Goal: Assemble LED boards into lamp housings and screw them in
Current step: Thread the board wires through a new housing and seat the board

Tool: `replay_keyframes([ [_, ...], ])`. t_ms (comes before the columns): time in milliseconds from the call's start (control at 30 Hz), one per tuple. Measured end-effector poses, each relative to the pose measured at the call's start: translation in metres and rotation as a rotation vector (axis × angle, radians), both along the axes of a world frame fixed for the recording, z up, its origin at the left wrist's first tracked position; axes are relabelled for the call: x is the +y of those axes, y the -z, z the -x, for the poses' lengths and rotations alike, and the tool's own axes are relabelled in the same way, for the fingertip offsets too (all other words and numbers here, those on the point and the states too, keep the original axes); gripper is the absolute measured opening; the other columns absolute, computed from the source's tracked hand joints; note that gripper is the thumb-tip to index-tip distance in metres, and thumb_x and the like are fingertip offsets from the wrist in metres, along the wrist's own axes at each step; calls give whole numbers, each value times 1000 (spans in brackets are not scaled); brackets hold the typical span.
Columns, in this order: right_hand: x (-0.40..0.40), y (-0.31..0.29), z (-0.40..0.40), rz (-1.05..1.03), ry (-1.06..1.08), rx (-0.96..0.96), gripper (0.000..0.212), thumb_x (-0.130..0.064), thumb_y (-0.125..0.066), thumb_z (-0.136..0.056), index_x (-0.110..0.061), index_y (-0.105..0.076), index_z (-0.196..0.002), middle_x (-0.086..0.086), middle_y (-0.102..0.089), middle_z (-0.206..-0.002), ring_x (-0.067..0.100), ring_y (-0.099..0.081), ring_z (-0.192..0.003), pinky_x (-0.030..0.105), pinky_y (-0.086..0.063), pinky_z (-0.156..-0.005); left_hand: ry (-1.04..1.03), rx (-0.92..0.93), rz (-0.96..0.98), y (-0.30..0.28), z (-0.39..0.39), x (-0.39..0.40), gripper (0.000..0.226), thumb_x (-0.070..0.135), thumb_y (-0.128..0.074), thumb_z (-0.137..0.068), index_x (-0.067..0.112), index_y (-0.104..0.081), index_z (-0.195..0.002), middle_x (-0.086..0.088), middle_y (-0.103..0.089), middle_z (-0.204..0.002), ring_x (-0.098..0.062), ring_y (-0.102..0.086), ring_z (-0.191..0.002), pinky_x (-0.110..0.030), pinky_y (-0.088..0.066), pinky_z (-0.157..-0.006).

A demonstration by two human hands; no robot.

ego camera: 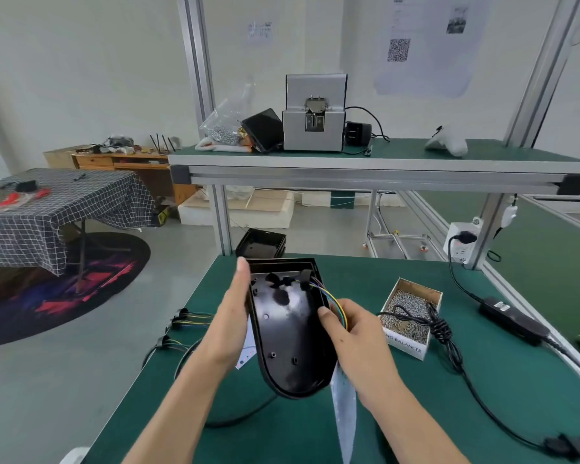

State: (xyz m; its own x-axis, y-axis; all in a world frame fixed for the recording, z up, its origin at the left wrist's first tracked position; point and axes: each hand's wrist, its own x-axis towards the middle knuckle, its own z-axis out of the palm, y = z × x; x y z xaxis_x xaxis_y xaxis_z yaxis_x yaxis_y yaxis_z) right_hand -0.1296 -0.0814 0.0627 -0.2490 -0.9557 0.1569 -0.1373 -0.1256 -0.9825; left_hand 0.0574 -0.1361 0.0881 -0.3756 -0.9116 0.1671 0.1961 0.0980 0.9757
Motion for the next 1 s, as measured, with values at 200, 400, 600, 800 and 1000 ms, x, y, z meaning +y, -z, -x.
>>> replay_keyframes([
  [200,8,3,2,-27,-55,160,6,-26,-67,-100,-27,-72,-102,-5,-71,-86,4,-63,-86,21,-47,-77,-157,-40,-92,8,7,4,90,92,-51,-78,19,-73,-127,-8,-72,-129,-28,-66,-124,-54,-44,-114],
  [400,17,-20,-3,338,104,533,55,-55,-64,-92,-33,-56,-142,-23,-52,-134,3,-43,-135,24,-30,-112,-226,3,-123,3,13,8,92,94,-53,-76,20,-72,-127,-9,-72,-129,-32,-65,-125,-56,-41,-114],
  [600,4,-29,-15,339,109,575,23,-43,-62,-101,-42,-60,-124,-27,-65,-103,-14,-42,-113,35,-42,-95,-268,-33,-80,-2,18,12,94,101,-45,-71,27,-75,-121,-4,-75,-122,-28,-68,-121,-55,-44,-111],
  [800,-2,-37,-21,349,66,373,34,-29,-60,-105,-33,-63,-139,-17,-71,-113,8,-66,-109,37,-53,-98,-261,-91,121,-15,16,14,70,78,-39,-95,21,-74,-117,-4,-77,-115,-19,-71,-112,-20,-55,-88],
  [1000,-4,-43,-27,389,36,349,37,-21,-54,-108,-29,-61,-144,-15,-65,-97,9,-65,-98,15,-48,-83,-278,-177,231,-25,17,18,88,78,-32,-97,-2,-59,-120,-15,-68,-110,-22,-61,-99,-35,-52,-93],
])
